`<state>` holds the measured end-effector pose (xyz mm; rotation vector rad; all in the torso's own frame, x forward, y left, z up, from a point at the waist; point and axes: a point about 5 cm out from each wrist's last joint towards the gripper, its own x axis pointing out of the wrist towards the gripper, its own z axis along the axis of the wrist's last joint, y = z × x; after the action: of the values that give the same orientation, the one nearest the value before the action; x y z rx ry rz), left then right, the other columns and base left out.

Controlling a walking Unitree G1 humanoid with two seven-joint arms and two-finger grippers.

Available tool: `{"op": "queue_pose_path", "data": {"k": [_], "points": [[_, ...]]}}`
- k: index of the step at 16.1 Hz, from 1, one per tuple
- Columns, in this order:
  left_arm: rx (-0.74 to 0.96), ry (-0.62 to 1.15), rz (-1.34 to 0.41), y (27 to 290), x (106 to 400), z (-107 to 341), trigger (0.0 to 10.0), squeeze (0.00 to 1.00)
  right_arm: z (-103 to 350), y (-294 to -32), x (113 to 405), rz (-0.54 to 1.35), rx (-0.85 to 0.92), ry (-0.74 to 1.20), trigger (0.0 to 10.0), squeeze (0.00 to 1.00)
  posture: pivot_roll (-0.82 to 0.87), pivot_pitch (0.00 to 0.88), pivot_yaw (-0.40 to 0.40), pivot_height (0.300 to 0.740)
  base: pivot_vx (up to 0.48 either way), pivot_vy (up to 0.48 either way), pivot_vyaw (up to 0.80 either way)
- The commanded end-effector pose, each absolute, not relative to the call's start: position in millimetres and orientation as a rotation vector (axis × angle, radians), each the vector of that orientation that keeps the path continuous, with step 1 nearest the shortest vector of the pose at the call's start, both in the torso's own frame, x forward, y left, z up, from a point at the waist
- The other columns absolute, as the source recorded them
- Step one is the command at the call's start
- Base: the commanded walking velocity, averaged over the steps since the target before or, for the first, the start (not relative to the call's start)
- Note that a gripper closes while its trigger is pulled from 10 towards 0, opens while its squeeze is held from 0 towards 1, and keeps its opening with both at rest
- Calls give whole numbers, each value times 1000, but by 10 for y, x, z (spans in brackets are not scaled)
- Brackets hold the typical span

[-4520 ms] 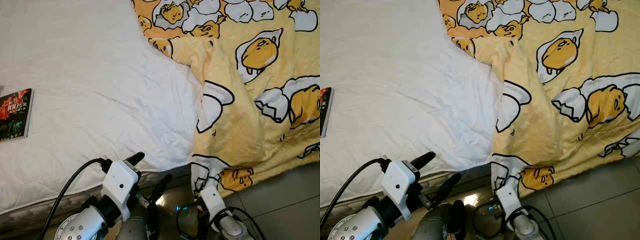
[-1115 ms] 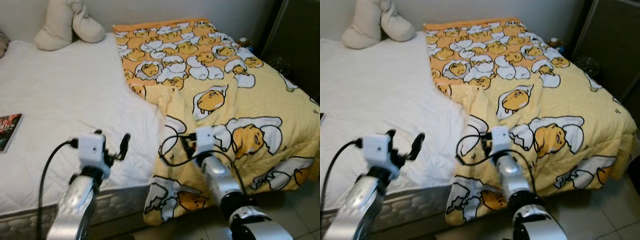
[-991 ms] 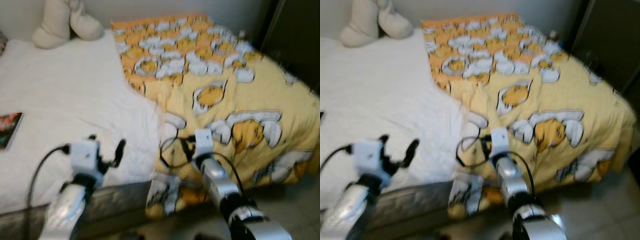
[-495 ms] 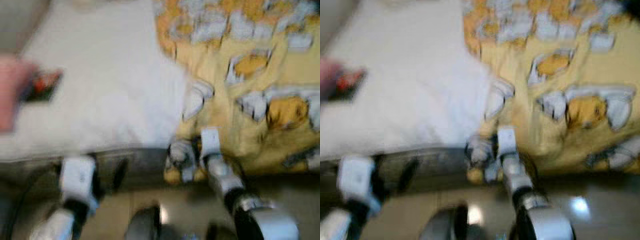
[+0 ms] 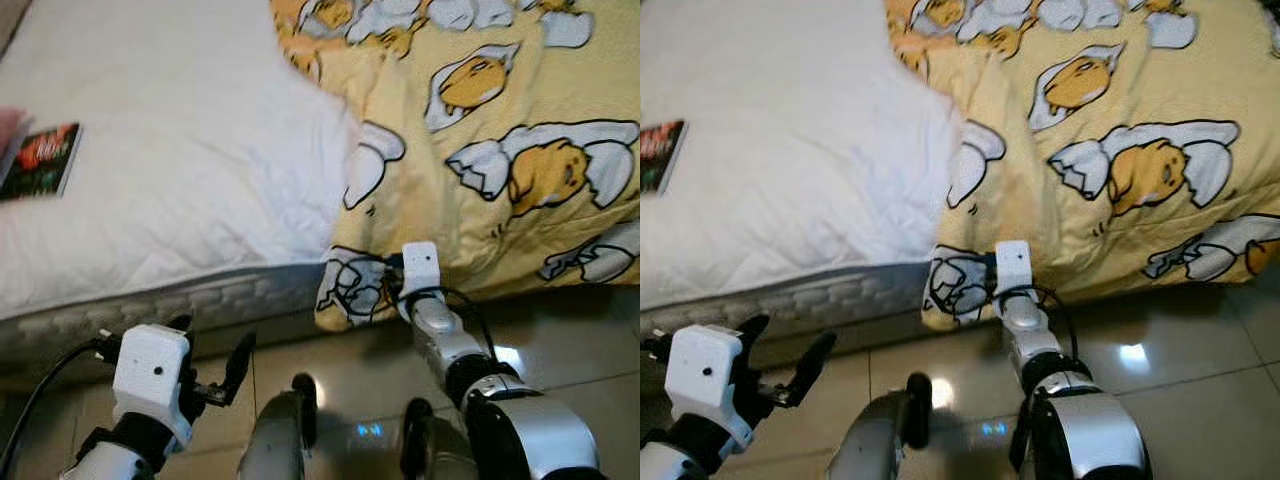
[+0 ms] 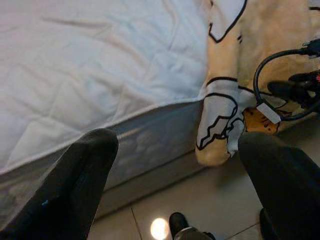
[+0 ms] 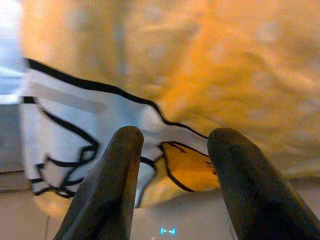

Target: Clean up the room

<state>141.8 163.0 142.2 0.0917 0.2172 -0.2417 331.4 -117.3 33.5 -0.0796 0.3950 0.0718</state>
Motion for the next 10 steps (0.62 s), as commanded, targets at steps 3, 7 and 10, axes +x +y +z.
{"op": "queue_pose_path", "data": {"k": [3,7,10], "points": [[87,178,-249,1497,1675,1321,10000,0,336,-1217,3187,113,-25,229,10000,0,223,225,73,740,0,0,0],[101,79,-237,1356,2148,1265,10000,0,410,-1562,2710,43,-25,70,10000,0,70,21,-17,740,0,0,0],[36,33,-195,1189,2516,1226,10000,0,631,-1782,2534,29,-65,-40,10000,0,-7,0,-18,740,0,-143,0]]}}
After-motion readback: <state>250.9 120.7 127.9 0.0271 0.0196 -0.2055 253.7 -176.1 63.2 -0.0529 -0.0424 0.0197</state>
